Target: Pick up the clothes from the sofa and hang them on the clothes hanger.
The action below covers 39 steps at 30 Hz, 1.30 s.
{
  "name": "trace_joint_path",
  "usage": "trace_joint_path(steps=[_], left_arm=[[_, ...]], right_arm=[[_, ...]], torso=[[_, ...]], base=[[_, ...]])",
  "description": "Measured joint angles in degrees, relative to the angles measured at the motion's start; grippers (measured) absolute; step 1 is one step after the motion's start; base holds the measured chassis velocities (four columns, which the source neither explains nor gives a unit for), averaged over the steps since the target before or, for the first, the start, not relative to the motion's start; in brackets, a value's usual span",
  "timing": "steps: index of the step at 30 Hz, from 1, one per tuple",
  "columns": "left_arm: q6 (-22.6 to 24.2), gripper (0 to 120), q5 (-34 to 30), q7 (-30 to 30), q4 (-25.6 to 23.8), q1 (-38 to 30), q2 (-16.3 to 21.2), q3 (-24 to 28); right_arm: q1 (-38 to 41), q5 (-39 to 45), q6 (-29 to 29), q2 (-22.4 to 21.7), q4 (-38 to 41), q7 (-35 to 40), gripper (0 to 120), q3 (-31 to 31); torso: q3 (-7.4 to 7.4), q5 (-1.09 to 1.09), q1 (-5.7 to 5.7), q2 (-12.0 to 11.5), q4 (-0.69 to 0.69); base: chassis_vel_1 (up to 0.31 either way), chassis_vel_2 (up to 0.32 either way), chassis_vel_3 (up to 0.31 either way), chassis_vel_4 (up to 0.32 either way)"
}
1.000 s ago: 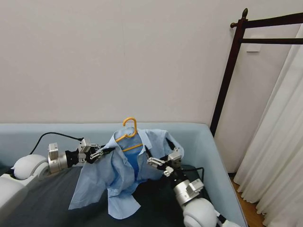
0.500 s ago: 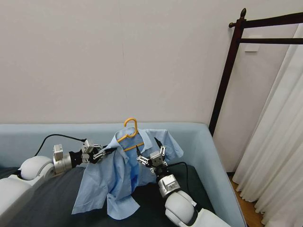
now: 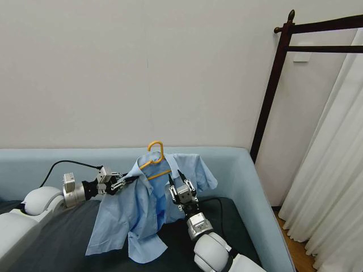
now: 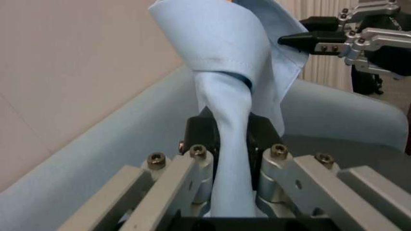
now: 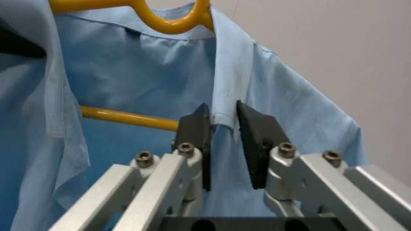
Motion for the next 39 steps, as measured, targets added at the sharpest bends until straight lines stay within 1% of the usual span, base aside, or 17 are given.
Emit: trace_joint_path(steps=[1,3,5,6,9,11,14,17,24,26,29,31,33,34,35,38,39], left_arm=[[0.0,7,0.0,0.0,0.0,0.0,0.0,0.0],[-0.2,7,-0.2,0.0,0.0,0.0,-0.1,0.0],[-0.5,7,-0.4,0.0,-0.1,0.1,-0.1,0.0],[-0.5,7,-0.4,0.0,-0.1,0.1,-0.1,0.0],[-0.7,7,-0.1,-0.3,0.5,-0.1,0.0,-0.1],[-0.7,7,0.0,-0.4,0.8,-0.2,0.0,-0.1],[-0.7,7,0.0,-0.6,1.5,-0.5,0.0,-0.1],[-0.7,7,0.0,-0.6,1.5,-0.6,0.0,-0.1],[-0.4,7,-1.6,-0.6,0.1,-0.8,0.7,-0.3],[-0.4,7,-2.1,-0.6,-0.2,-0.8,0.9,-0.4],[-0.3,7,-3.1,-0.5,-0.5,-0.8,1.1,-0.5],[-0.4,7,-3.7,-0.3,-0.5,-0.8,1.1,-0.5],[-1.1,7,-4.4,0.1,-0.1,-1.1,1.3,-0.8],[-1.1,7,-4.4,0.1,-0.1,-1.1,1.3,-0.8],[-1.5,7,-4.4,0.7,0.5,-1.3,1.3,-0.8],[-2.8,7,-4.6,2.8,3.1,-2.1,1.3,-1.0],[-2.8,7,-4.6,2.8,3.1,-2.1,1.3,-1.0]], right_arm=[[0.0,0.0,0.0,0.0,0.0,0.0,16,0.0],[-0.2,-1.0,1.4,0.0,-0.3,-1.0,6,0.6],[-0.7,-1.8,3.3,0.1,-0.4,-2.4,0,1.2],[-0.7,-1.8,3.3,0.1,-0.4,-2.4,0,1.2],[-1.9,-1.1,6.6,-0.3,0.8,-6.0,0,1.4],[-2.3,-1.1,7.3,-0.5,1.3,-7.3,0,1.4],[-3.6,-1.9,10.0,-1.2,2.6,-12.9,0,1.5],[-4.1,-2.5,10.6,-1.5,2.8,-14.6,0,1.5],[-4.3,-4.1,10.4,-1.6,1.9,-14.6,0,1.5],[-4.3,-4.5,9.8,-1.6,1.8,-13.9,0,1.4],[-4.8,-4.2,7.5,-1.6,2.1,-10.7,0,0.7],[-4.9,-3.9,7.1,-1.6,2.3,-9.5,3,0.3],[-5.1,-3.3,8.7,-1.7,2.4,-10.6,13,0.0],[-5.1,-3.3,8.7,-1.7,2.4,-10.6,13,0.0],[-5.3,-3.1,10.8,-1.9,2.5,-12.4,18,0.2],[-5.9,-0.6,19.5,-3.9,3.1,-22.7,32,2.1],[-5.9,-0.6,19.5,-3.9,3.1,-22.7,32,2.1]], torso=[[0.0,0.0,0.0,0.0,0.0],[0.0,0.0,0.0,0.0,0.0],[0.0,0.0,0.0,0.0,0.0],[0.0,0.0,0.0,0.0,0.0],[0.0,0.0,0.0,0.0,0.0],[0.0,0.0,0.0,0.0,0.01],[0.0,0.0,0.0,0.0,0.01],[0.0,0.0,0.0,0.0,0.01],[0.0,0.0,0.0,0.0,0.01],[0.0,0.0,0.0,0.0,0.01],[0.0,0.0,0.0,0.0,0.0],[0.0,0.0,0.0,0.0,0.0],[-0.01,0.03,0.0,0.0,0.0],[-0.01,0.03,0.0,0.0,0.0],[0.0,0.02,-0.01,0.0,0.01],[0.0,0.0,0.0,0.0,0.01],[0.0,0.0,0.0,0.0,0.01]], base=[[0.0,0.0,0.0,0.0],[0.0,0.0,0.0,0.0],[0.0,0.0,0.0,0.0],[0.0,0.0,0.0,0.0],[0.0,0.0,0.0,0.0],[0.0,0.0,0.0,0.0],[0.0,0.0,0.0,0.0],[0.0,0.0,0.0,0.0],[0.0,0.0,0.0,0.0],[0.0,0.0,0.0,0.0],[0.0,0.0,0.0,0.0],[0.0,0.0,0.0,0.0],[0.0,0.0,0.0,0.0],[0.0,0.0,0.0,0.0],[0.0,0.0,0.0,0.0],[0.0,0.0,0.0,0.0],[0.0,0.0,0.0,0.0]])
